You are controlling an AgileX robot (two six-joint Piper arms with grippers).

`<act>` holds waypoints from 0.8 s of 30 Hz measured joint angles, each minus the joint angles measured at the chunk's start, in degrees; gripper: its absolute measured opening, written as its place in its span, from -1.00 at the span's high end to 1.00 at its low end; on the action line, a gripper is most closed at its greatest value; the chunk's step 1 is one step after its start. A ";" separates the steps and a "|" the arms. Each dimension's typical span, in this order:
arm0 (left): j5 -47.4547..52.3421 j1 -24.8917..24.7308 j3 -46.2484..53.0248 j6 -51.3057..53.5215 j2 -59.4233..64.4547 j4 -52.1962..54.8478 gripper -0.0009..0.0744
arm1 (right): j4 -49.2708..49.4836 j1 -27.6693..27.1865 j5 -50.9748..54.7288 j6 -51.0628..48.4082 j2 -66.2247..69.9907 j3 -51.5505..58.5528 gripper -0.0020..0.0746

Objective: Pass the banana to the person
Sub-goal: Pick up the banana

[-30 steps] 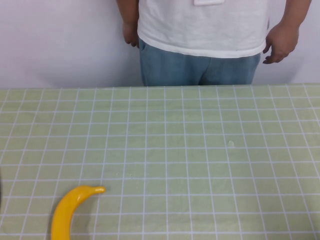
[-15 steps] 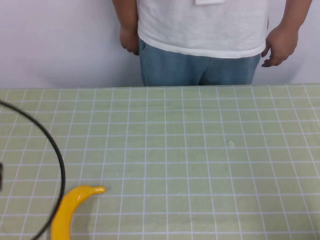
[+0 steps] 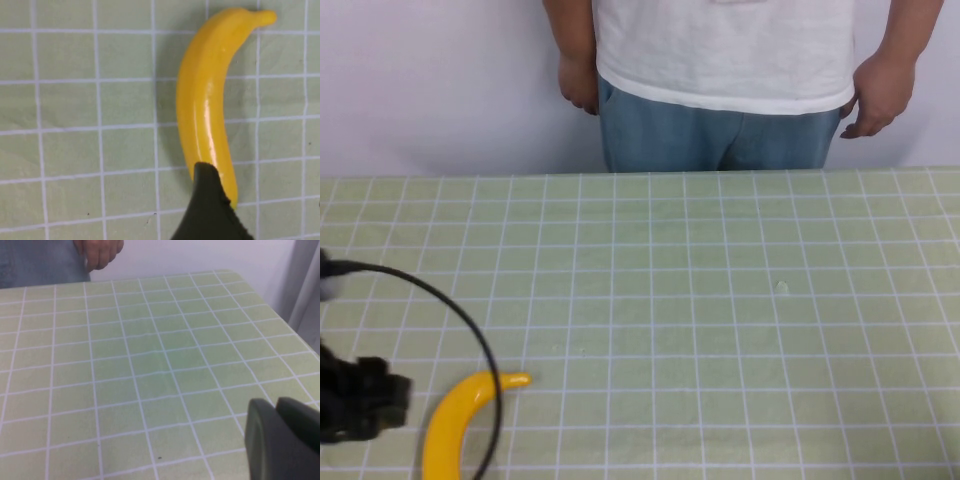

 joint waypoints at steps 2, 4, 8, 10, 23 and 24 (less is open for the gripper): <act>-1.28 -2.97 0.00 -2.50 2.81 2.33 -0.09 | 0.00 0.00 0.00 0.00 0.00 0.00 0.97; -2.12 -5.71 0.00 -5.54 5.64 5.49 -0.09 | 0.00 0.00 0.00 0.00 0.00 0.00 0.97; -4.57 -9.20 0.00 -10.98 11.50 9.64 -0.11 | 0.00 0.00 0.00 0.00 0.00 0.00 0.97; -5.63 -9.98 0.00 -10.95 13.87 9.30 -0.20 | 0.00 0.00 0.00 0.00 0.00 0.00 0.97; -17.22 -10.82 10.63 -12.38 18.73 5.16 -0.70 | 0.00 0.00 0.00 0.00 0.00 0.00 0.97; -19.36 -10.82 11.78 -12.66 18.73 4.29 -0.70 | 0.00 0.00 0.00 0.00 0.00 0.00 0.97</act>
